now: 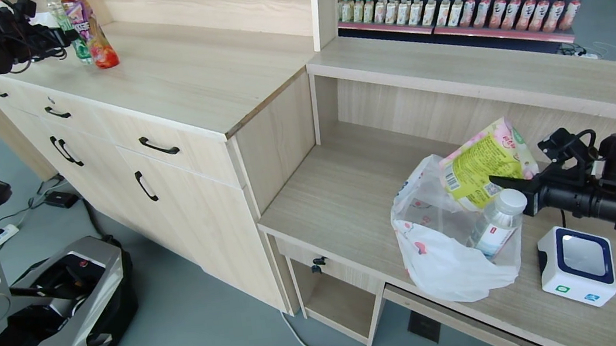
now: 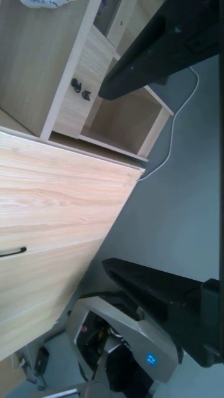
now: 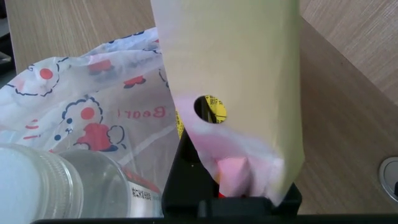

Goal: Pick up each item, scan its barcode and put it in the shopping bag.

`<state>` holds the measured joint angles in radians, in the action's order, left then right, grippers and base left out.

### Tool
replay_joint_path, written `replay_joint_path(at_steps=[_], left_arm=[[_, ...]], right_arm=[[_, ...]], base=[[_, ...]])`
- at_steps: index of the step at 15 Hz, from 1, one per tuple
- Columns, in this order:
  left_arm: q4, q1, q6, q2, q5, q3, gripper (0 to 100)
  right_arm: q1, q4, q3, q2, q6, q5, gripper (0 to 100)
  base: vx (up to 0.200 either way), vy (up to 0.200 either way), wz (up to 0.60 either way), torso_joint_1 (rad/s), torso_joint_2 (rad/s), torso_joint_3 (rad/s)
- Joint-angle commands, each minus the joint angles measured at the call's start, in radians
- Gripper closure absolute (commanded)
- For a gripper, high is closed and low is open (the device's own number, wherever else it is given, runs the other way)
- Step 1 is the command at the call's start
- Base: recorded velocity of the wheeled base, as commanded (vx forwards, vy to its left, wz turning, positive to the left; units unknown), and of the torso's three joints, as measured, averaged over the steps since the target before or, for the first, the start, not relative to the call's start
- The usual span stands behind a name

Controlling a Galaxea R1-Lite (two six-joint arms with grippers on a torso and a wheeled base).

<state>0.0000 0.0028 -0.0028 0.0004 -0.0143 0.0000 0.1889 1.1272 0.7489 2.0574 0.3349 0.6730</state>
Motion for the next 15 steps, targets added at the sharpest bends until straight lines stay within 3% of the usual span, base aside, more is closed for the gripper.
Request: replay_joint_path(at_steps=[1, 9, 15], left_arm=[[0.000, 0.000, 0.000, 0.000, -0.001, 0.000, 0], [0.000, 0.000, 0.000, 0.000, -0.001, 0.000, 0], [0.000, 0.000, 0.000, 0.000, 0.000, 0.000, 0]], right_arm=[[-0.002, 0.000, 0.001, 0.001, 0.000, 0.000, 0], [-0.002, 0.017, 0.017, 0.003, -0.040, 0.007, 0], [-0.003, 0.082, 0.058, -0.059, -0.172, 0.089, 0]], base=[[0.000, 0.000, 0.00, 0.000, 0.00, 0.000], [0.000, 0.000, 0.00, 0.000, 0.00, 0.000], [0.000, 0.000, 0.00, 0.000, 0.00, 0.000]])
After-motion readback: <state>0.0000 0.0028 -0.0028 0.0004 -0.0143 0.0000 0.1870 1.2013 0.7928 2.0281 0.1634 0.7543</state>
